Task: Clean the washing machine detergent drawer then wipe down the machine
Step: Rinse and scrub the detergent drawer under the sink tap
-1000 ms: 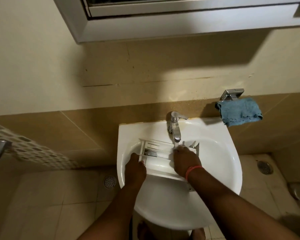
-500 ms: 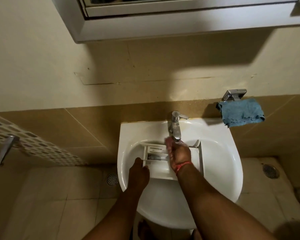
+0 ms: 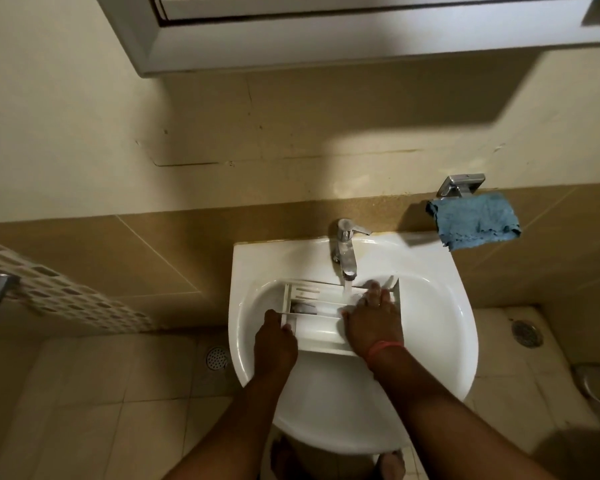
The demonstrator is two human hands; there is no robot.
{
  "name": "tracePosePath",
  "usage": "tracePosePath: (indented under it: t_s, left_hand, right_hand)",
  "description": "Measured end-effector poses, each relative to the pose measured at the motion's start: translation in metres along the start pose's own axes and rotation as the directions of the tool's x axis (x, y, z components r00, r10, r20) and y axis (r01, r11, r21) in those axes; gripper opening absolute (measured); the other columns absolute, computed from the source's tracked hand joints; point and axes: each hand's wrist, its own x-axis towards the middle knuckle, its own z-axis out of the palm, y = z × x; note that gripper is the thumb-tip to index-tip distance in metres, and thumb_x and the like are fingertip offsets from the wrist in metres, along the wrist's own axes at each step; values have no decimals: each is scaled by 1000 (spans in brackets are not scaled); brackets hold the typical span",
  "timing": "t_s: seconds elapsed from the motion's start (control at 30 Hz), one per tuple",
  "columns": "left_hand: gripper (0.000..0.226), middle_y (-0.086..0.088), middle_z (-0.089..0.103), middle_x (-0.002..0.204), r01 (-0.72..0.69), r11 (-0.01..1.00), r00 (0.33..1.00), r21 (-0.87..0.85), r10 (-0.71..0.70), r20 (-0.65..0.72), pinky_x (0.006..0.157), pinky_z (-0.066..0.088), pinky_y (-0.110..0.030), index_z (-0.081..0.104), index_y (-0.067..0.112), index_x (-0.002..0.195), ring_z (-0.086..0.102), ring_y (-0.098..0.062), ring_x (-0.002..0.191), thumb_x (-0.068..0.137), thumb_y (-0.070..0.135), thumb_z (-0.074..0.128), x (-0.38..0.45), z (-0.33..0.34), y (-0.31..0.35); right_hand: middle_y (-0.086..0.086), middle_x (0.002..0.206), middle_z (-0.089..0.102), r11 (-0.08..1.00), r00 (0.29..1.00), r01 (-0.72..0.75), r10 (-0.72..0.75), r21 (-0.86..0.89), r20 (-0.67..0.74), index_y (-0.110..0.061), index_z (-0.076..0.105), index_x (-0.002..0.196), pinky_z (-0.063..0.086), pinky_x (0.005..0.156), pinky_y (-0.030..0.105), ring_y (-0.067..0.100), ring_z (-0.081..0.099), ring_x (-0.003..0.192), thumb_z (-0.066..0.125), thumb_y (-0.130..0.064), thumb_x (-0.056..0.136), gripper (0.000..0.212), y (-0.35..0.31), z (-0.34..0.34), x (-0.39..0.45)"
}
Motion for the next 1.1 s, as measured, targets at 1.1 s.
tracePosePath:
  t_s: [1.1]
  left_hand:
    - [3,-2,55,85,45,999,998,-13,-46,-51,61,36,-23,52,9,99,51,-16,78,99,11,51,2,-24,-1]
  right_hand:
    - [22,111,60,868,978,197,-139,455,-157,-2,63,111,40,105,45,35,55,108,44,-3,93,27,6,-37,33]
